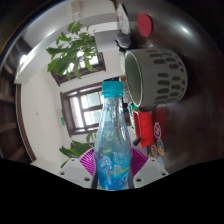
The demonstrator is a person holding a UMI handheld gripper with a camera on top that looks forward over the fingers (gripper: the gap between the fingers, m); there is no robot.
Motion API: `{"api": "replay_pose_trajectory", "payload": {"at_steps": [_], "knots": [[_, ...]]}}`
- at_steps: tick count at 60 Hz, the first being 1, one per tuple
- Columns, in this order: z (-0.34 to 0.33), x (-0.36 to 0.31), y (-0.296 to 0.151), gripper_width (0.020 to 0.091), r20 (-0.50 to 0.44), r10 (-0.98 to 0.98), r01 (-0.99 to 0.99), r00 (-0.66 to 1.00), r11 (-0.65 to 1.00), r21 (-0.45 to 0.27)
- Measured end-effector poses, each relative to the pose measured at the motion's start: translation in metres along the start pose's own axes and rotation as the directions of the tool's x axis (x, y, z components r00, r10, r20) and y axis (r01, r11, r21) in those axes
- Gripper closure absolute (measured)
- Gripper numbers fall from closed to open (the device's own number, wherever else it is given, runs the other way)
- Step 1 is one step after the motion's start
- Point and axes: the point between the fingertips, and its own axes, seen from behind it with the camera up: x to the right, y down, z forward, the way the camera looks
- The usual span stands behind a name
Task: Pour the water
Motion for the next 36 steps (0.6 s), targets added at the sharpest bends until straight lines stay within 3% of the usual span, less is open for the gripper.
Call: {"api": "replay_pose_trajectory", "payload": {"at_steps": [12,20,30,36], "knots": [[-0.008,-0.011,0.009,0.0695,0.030,0.249,-0.249,0.968,0.968,0.007],[-0.014,-0.016,0.010,0.0696,0.048,0.301,-0.301,0.953,0.953,0.013],[-0.019,-0.014,0.017,0.0693,0.027,0.205,-0.205,0.978,0.979,-0.001],[-0.048,-0.009,0.032,0.0694,-0.010,-0.070,0.069,0.998,0.996,-0.055]]}}
